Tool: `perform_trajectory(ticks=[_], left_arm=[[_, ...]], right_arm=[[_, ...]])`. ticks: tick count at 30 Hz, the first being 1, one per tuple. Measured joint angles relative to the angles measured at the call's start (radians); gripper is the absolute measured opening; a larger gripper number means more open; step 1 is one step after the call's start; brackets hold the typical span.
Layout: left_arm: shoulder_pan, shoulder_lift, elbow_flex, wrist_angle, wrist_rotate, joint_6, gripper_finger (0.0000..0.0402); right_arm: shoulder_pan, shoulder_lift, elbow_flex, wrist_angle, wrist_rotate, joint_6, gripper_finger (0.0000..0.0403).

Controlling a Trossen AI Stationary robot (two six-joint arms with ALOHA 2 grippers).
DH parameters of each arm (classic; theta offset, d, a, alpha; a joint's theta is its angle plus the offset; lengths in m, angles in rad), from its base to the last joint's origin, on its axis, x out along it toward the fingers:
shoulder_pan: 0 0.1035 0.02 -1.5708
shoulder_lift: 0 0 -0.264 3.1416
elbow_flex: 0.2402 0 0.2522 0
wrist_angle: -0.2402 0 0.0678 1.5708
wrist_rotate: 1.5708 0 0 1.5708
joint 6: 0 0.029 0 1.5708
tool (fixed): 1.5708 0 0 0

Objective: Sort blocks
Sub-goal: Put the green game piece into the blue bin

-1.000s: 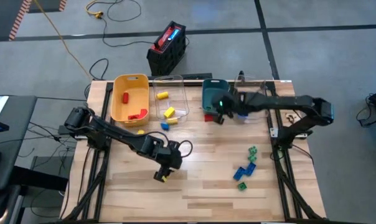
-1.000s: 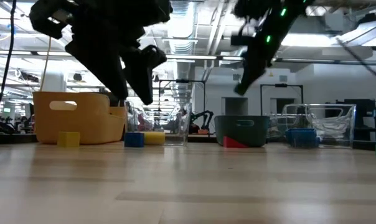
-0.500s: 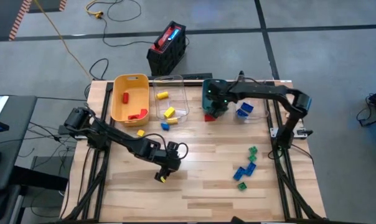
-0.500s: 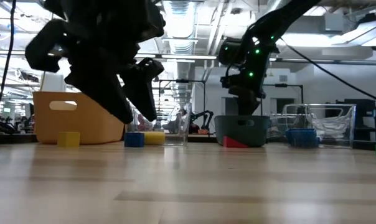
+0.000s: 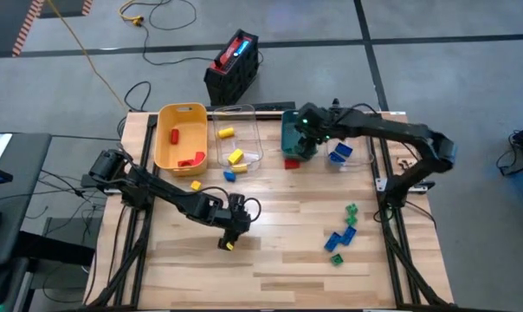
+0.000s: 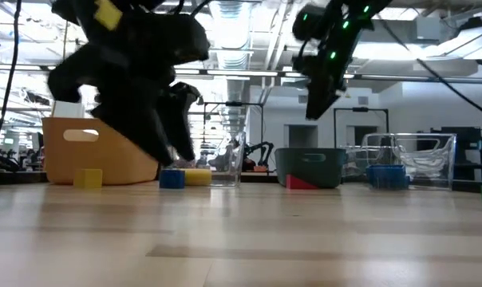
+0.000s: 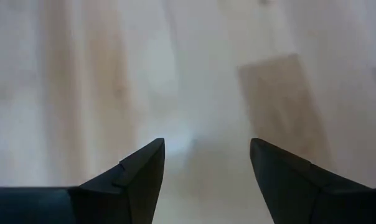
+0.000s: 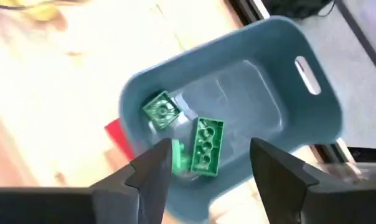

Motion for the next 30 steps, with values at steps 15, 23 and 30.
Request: perform_trajectory(ticks=[15,23,30], left_arm=[[-0.123,0.0,-0.008,-0.053,-0.218,-0.062,0.023],[-0.126,0.0,-0.008,-0.049,-0.225,-0.11,0.023],[-0.121,0.0,-0.004,-0.039,-0.225,-0.118,0.023]], right_arm=[[0.752,-0.273,-0.161,-0.324,0.062,0.495,0.023],[0.925,-0.173,-0.21,-0.605,0.06,1.271,0.023],[0.935,-0.184,-0.322,-0.499,0.042,1.353,0.023]])
